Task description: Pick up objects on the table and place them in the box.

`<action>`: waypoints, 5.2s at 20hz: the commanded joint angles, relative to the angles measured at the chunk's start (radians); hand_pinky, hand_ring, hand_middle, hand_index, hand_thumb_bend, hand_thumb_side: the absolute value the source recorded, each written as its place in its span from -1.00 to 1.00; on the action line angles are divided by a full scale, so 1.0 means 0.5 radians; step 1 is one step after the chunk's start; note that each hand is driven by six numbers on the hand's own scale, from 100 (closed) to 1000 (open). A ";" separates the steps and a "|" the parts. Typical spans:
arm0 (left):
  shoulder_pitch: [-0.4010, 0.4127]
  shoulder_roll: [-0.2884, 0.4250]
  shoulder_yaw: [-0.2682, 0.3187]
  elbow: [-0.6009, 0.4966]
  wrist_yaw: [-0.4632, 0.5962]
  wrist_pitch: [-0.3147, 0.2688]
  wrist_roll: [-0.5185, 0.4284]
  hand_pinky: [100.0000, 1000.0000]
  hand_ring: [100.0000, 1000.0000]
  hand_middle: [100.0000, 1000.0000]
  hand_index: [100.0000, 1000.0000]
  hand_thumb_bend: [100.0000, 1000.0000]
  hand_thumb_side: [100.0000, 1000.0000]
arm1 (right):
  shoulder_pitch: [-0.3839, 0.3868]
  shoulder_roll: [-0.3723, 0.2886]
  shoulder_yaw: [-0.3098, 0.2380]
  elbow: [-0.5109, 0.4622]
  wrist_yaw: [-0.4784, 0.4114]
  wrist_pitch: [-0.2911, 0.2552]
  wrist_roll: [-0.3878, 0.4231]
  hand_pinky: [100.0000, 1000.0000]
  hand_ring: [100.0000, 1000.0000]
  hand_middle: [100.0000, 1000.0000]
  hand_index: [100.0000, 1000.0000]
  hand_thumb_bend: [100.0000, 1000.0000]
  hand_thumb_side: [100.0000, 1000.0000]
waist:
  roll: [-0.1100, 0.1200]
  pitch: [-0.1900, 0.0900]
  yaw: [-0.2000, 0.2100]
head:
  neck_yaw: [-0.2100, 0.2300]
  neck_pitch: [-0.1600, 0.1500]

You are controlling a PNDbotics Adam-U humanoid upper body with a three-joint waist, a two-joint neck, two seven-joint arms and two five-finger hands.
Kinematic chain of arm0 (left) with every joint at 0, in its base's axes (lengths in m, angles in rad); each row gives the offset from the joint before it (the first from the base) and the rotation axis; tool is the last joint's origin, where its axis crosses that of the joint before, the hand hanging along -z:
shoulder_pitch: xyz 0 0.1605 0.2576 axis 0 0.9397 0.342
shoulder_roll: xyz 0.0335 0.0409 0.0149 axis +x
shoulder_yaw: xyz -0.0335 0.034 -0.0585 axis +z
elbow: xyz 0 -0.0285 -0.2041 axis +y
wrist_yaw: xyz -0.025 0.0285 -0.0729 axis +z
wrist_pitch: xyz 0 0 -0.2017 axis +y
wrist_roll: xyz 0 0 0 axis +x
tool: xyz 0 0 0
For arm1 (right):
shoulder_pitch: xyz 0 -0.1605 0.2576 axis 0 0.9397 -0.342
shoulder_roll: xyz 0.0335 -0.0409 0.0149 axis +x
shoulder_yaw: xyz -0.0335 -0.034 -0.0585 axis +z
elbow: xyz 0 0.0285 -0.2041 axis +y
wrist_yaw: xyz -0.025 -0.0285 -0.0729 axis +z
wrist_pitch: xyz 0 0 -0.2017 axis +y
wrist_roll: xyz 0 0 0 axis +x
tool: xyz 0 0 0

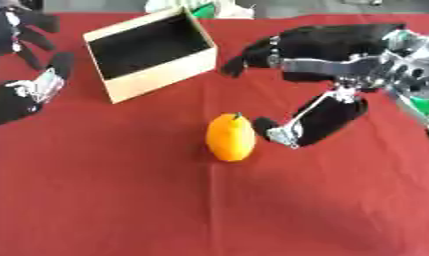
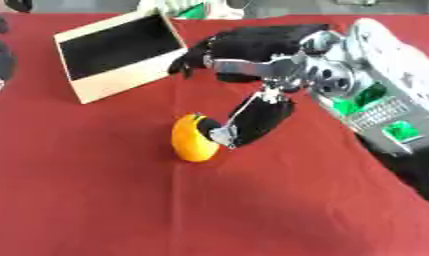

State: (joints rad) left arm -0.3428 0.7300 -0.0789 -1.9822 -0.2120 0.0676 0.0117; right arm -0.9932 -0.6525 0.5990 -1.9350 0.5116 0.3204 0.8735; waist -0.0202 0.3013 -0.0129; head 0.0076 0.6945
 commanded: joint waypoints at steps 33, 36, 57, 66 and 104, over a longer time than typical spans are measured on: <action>-0.025 -0.032 0.044 -0.036 0.007 0.001 0.000 -0.18 0.17 0.27 0.54 -0.52 0.16 | 0.034 0.271 0.167 0.732 0.307 -0.227 -0.180 0.75 0.59 0.14 0.62 -1.00 -0.69 | 0.020 0.029 0.042 | -0.040 -0.012; -0.028 -0.035 0.044 -0.036 0.008 0.002 -0.003 -0.18 0.17 0.26 0.54 -0.52 0.16 | 0.031 0.277 0.170 0.722 0.334 -0.213 -0.263 0.69 0.45 -0.05 0.49 -1.00 -0.75 | 0.020 0.026 0.041 | -0.037 -0.013; -0.027 -0.041 0.059 -0.036 0.000 0.004 0.011 -0.19 0.16 0.26 0.53 -0.52 0.16 | -0.353 0.367 -0.066 0.654 0.408 0.000 -0.545 0.66 0.34 -0.16 0.42 -1.00 -1.00 | 0.028 0.015 0.037 | -0.057 -0.047; -0.057 -0.068 0.051 -0.036 0.011 -0.005 -0.002 -0.19 0.16 0.25 0.53 -0.53 0.16 | -0.661 0.822 -0.290 1.481 0.785 -0.245 -0.877 0.68 0.38 -0.14 0.43 -1.00 -1.00 | 0.026 0.032 0.086 | -0.207 -0.105; -0.093 -0.147 0.030 -0.036 0.053 -0.010 -0.041 -0.20 0.14 0.23 0.52 -0.54 0.16 | -0.832 1.446 -0.928 2.377 2.002 0.038 -1.487 0.68 0.80 0.66 0.74 -0.86 0.27 | 0.019 0.043 0.173 | -0.302 -0.152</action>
State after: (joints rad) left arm -0.3797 0.6430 -0.0702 -1.9827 -0.1866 0.0634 -0.0060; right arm -1.3850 0.0735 0.1411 -0.7228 1.5008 0.3383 0.1247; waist -0.0179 0.3448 0.0737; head -0.1438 0.6310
